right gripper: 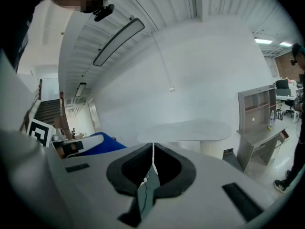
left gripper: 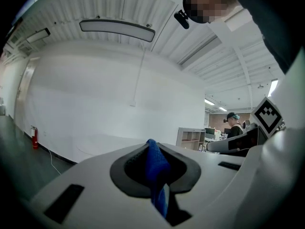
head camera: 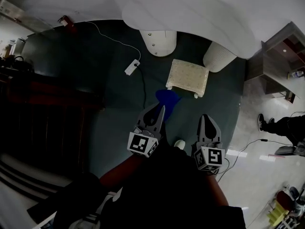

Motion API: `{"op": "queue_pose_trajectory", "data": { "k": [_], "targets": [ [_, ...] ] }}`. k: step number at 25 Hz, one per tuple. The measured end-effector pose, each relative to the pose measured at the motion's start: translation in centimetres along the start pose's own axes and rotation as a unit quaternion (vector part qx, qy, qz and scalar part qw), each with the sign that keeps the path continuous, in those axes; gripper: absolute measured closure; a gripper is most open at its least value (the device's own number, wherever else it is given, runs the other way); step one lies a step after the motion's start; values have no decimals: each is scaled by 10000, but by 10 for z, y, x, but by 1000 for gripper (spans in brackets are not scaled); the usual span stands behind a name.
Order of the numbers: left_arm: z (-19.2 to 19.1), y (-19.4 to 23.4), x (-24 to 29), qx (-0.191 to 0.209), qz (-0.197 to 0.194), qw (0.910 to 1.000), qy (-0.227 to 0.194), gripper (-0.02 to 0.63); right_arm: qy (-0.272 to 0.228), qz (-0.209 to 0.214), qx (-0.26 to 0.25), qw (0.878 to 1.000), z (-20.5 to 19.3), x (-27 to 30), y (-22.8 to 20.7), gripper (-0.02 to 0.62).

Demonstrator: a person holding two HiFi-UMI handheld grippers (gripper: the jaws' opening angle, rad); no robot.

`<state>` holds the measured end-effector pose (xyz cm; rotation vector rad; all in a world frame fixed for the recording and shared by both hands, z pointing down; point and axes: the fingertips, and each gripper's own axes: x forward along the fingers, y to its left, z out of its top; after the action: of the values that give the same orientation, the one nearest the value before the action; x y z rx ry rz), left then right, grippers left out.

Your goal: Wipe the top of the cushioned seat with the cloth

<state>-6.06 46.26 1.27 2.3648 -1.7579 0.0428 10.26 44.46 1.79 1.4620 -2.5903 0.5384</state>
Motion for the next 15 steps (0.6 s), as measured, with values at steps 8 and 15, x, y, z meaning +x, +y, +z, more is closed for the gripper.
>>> {"op": "queue_pose_trajectory", "data": {
  "k": [8, 15],
  "targets": [
    [5, 111, 57, -302, -275, 9991, 144, 571, 154, -278, -255, 9992, 26, 114, 26, 558],
    [11, 154, 93, -465, -619, 9970, 85, 571, -280, -105, 253, 9992, 53, 174, 39, 558]
  ]
}}
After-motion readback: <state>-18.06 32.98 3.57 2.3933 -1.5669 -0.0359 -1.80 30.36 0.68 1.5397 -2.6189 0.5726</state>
